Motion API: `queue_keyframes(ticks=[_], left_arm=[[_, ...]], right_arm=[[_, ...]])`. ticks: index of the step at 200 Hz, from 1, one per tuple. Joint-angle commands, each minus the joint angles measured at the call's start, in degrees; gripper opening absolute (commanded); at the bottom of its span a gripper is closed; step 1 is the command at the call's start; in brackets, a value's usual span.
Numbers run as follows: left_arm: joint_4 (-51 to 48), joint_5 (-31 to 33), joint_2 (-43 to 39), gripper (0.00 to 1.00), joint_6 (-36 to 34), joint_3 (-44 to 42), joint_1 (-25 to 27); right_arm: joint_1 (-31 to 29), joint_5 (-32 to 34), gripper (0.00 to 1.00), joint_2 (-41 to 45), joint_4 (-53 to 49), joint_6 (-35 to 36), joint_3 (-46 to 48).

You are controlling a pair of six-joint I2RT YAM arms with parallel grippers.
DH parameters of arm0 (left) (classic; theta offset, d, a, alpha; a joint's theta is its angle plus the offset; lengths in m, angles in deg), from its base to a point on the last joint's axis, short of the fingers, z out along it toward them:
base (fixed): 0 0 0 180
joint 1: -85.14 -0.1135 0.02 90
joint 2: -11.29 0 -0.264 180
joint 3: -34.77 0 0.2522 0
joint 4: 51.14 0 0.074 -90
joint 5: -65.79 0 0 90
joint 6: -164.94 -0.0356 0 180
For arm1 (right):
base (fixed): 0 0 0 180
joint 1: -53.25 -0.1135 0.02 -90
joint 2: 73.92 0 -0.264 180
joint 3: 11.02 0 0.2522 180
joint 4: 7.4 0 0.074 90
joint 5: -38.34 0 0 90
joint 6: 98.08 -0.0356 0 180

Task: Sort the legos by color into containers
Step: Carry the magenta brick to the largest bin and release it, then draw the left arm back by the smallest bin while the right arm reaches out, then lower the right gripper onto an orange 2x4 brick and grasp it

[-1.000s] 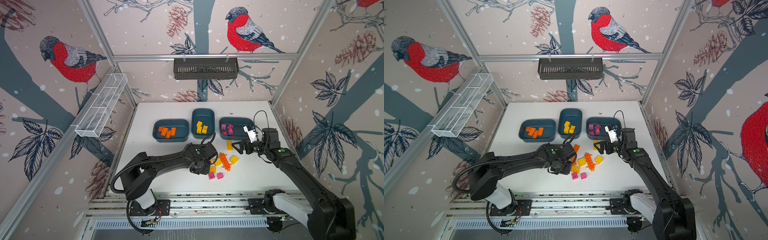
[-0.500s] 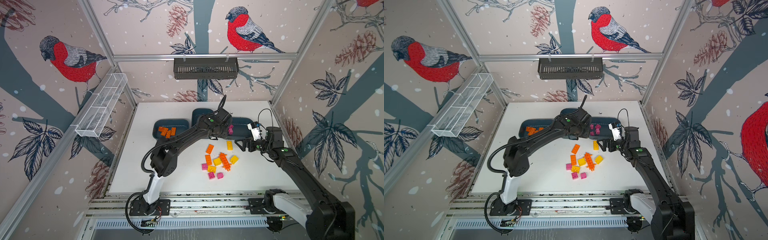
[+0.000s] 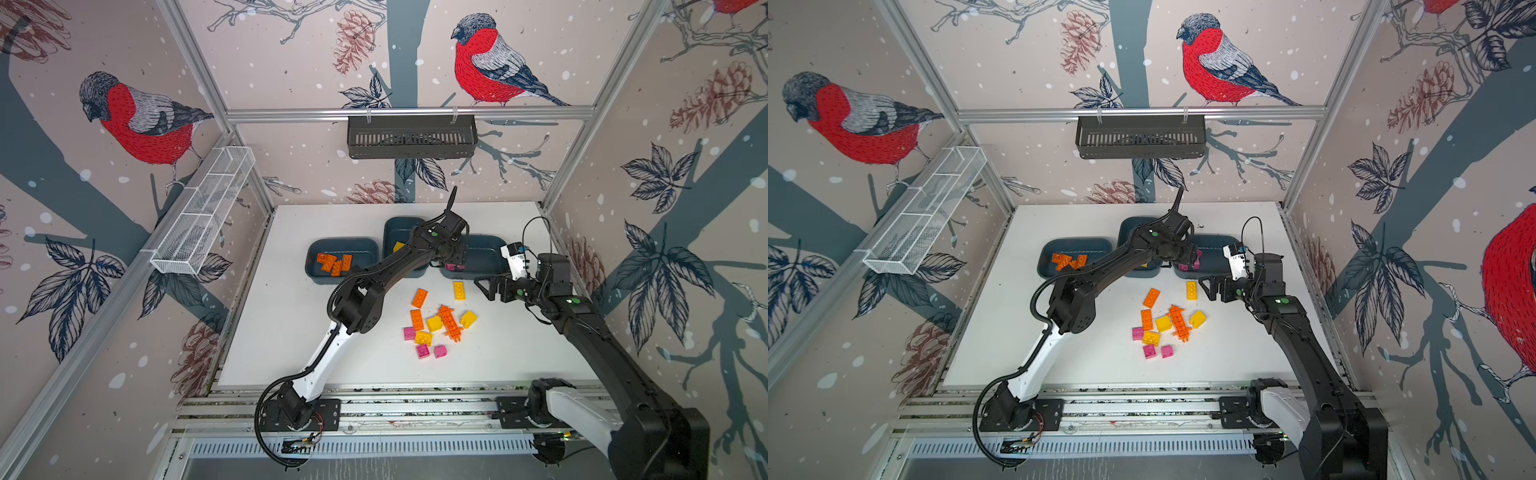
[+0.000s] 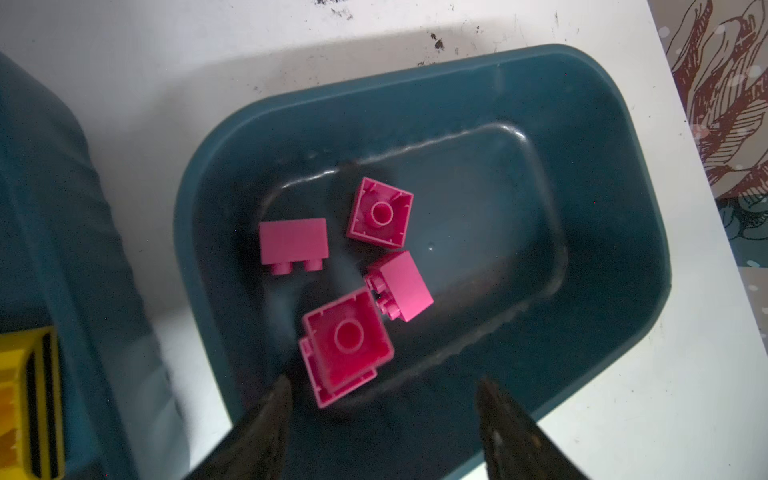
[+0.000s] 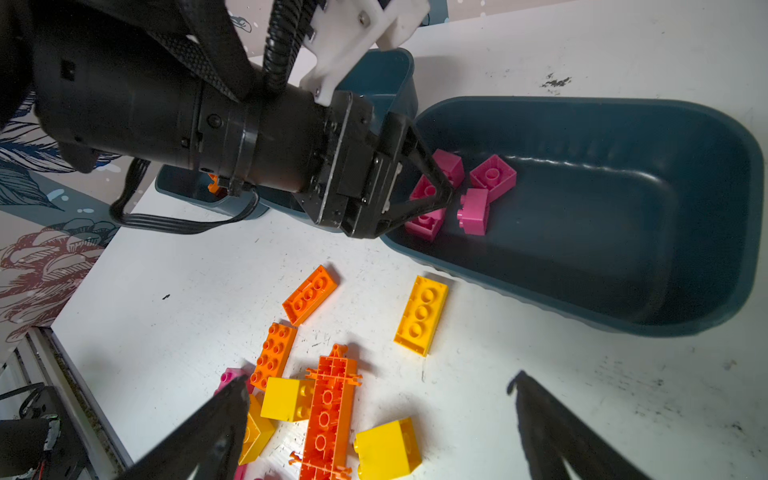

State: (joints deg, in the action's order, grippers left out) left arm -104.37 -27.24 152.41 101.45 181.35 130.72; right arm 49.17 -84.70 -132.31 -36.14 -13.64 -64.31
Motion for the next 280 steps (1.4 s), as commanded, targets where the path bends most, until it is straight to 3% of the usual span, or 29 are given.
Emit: queue_keyframes(ticks=[1, 21, 77, 107, 137, 161, 194, 230, 280], left_arm=[[-0.64, 1.06, -3.78, 0.87, -2.66, -1.44, -0.23], [-1.59, 0.67, -9.79, 0.91, -3.11, -6.39, -0.54], [2.22, -5.57, -33.98, 0.98, -5.62, -34.02, -2.62], [5.48, -10.95, -46.61, 0.98, -5.18, -48.37, -6.77], [9.13, -16.18, -57.55, 0.98, -4.49, -61.24, -12.36], [11.16, -16.89, -64.90, 0.97, -4.15, -69.23, -16.11], [14.02, -17.42, -73.50, 0.98, -4.21, -77.95, -21.01], [13.37, -19.51, -78.62, 0.98, -4.76, -82.92, -25.85], [13.49, -20.62, -81.60, 0.97, -5.08, -85.57, -28.49]], right_arm=[[-0.05, -0.73, 0.99, -0.05, -0.34, 1.17, -0.24], [-0.55, -1.80, 0.99, -0.55, -0.40, 1.26, -0.47], [-5.62, -0.61, 0.99, -3.12, 0.33, -2.15, -1.69], [-11.09, 4.23, 1.00, -5.92, 3.73, -9.94, -2.00], [-18.62, 14.78, 0.99, -8.60, 7.88, -22.25, -2.07], [-23.73, 21.60, 1.00, -13.09, 6.54, -31.41, -4.93], [-31.00, 31.40, 0.99, -22.70, 1.34, -37.46, -11.70], [-37.14, 38.85, 0.91, -32.43, -3.46, -45.36, -19.22], [-41.19, 42.50, 0.80, -43.45, -7.44, -50.57, -26.81]])
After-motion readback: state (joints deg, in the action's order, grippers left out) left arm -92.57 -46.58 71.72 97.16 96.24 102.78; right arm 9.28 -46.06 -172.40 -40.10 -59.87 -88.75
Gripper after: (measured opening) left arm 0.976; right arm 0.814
